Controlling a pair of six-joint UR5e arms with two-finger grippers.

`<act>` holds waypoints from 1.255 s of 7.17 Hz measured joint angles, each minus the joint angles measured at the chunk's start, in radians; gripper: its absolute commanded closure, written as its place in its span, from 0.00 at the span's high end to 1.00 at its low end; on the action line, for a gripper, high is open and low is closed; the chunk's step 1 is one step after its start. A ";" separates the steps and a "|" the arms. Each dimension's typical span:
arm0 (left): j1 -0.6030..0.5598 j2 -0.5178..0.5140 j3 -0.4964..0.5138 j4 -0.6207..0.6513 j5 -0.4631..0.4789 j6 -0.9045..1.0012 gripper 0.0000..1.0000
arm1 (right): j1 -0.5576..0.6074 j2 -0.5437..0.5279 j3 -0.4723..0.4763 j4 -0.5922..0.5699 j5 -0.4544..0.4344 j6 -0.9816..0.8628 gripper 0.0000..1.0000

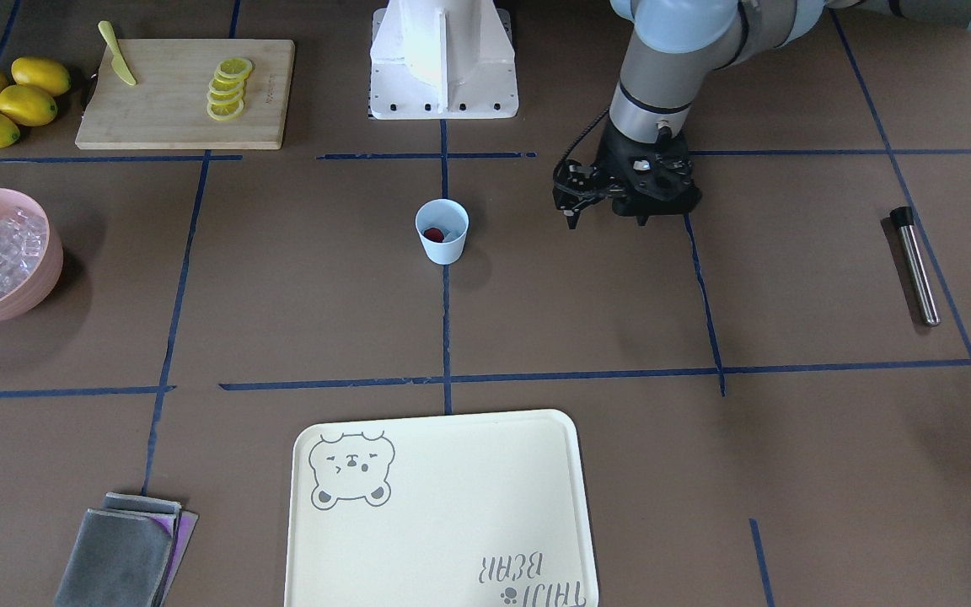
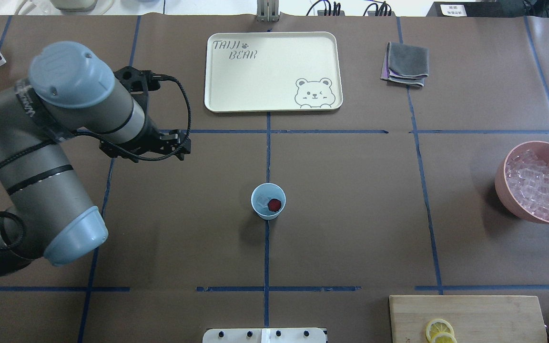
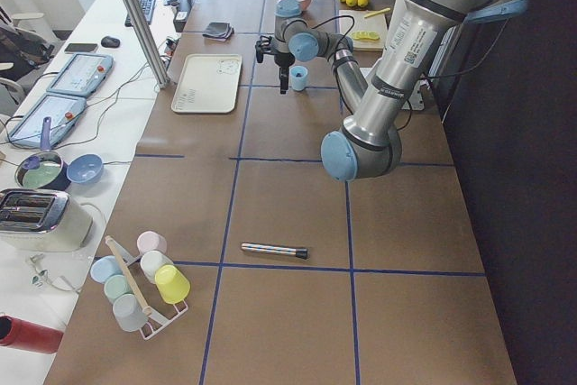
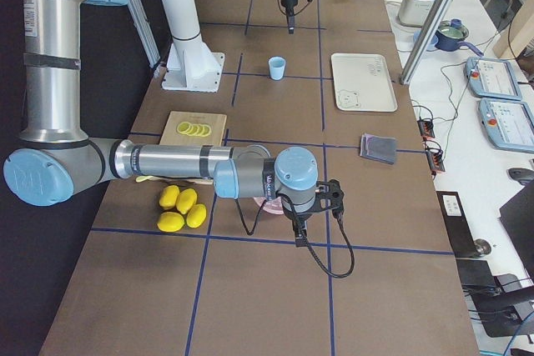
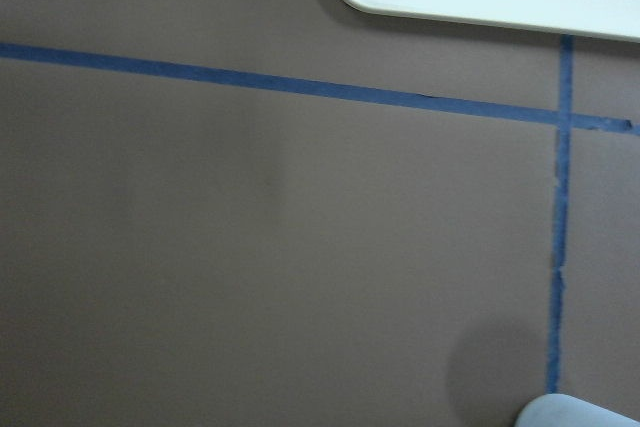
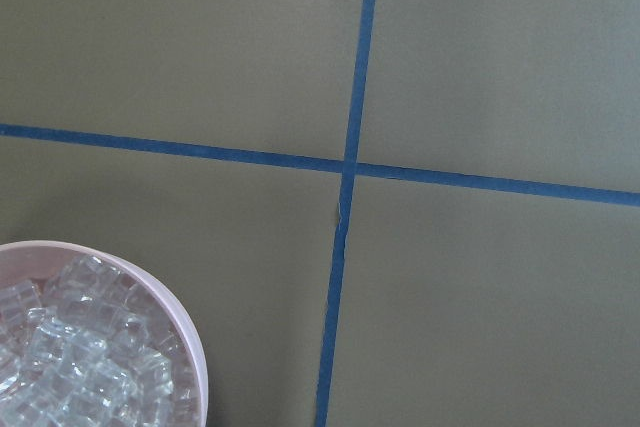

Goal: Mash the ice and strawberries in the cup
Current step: 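Move the left gripper back toward the metal pestle, then lower the left gripper around the metal pestle and close on it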

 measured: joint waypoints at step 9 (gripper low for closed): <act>-0.396 0.551 0.177 -0.458 -0.180 0.593 1.00 | -0.020 0.004 0.002 0.005 -0.007 -0.006 1.00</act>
